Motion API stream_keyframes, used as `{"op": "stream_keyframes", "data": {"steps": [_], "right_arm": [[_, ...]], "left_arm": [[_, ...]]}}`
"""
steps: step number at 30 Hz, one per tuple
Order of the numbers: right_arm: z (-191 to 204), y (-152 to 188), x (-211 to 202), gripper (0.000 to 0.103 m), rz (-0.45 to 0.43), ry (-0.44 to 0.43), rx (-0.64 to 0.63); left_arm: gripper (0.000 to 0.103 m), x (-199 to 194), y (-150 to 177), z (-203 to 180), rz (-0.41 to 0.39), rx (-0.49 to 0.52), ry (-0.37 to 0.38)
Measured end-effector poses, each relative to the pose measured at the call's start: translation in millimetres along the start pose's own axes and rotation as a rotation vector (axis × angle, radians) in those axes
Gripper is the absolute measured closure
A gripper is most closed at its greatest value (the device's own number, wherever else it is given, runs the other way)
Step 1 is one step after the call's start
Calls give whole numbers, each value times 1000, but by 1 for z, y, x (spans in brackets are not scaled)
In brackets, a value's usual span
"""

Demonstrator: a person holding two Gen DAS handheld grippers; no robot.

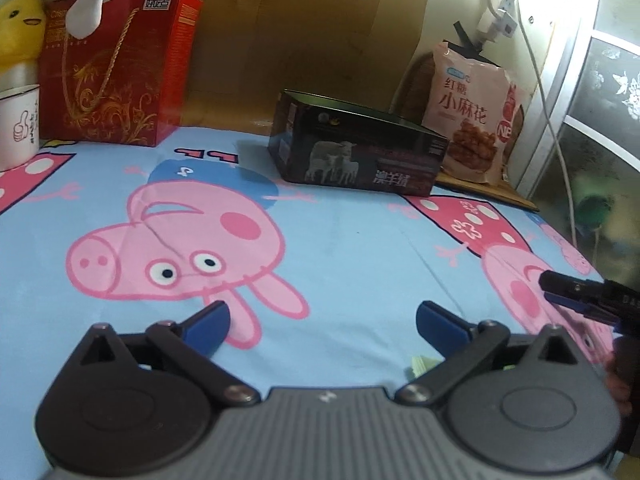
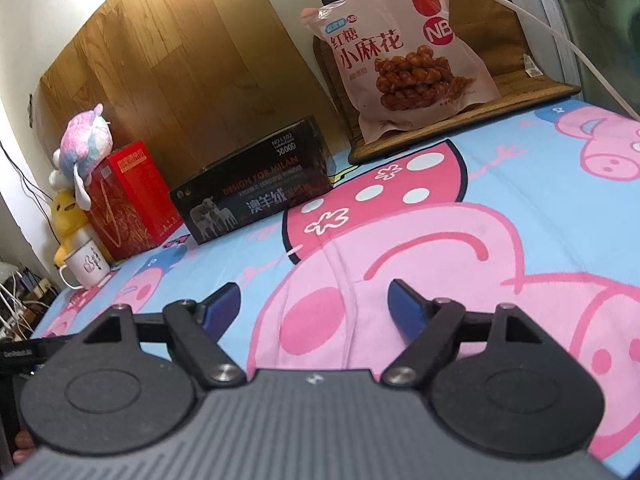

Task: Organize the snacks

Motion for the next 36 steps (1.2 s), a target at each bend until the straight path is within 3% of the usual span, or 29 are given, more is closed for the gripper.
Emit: {"op": "stream_keyframes", "data": {"steps": [8, 15, 19, 28, 36], "right_arm": [[0, 0, 0, 19, -1, -3, 6], [1, 0, -1, 14, -2, -29, 25], [1, 0, 0, 8, 0, -55, 34], [-3, 1, -7, 7, -28, -116, 107], [2, 3, -10, 6, 12, -141, 82]], "left_arm": [[1, -2, 0, -1, 2, -20, 57], [1, -16, -6, 19, -83, -153, 54], [1, -12, -7, 24, -75, -168, -19], [1, -19, 1, 12, -61, -51, -187], [0, -32, 21, 6, -34, -40, -195]]}}
Point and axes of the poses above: each gripper's, at about its wrist camera, not at the fingertips, and x roughly the way its jaws point, z to its left, y to its underside, the point moved 7 cm from there along x, roughly the way its jaws point, and after that the axes turned 4 degrees about -z, right-handed, at the moved point
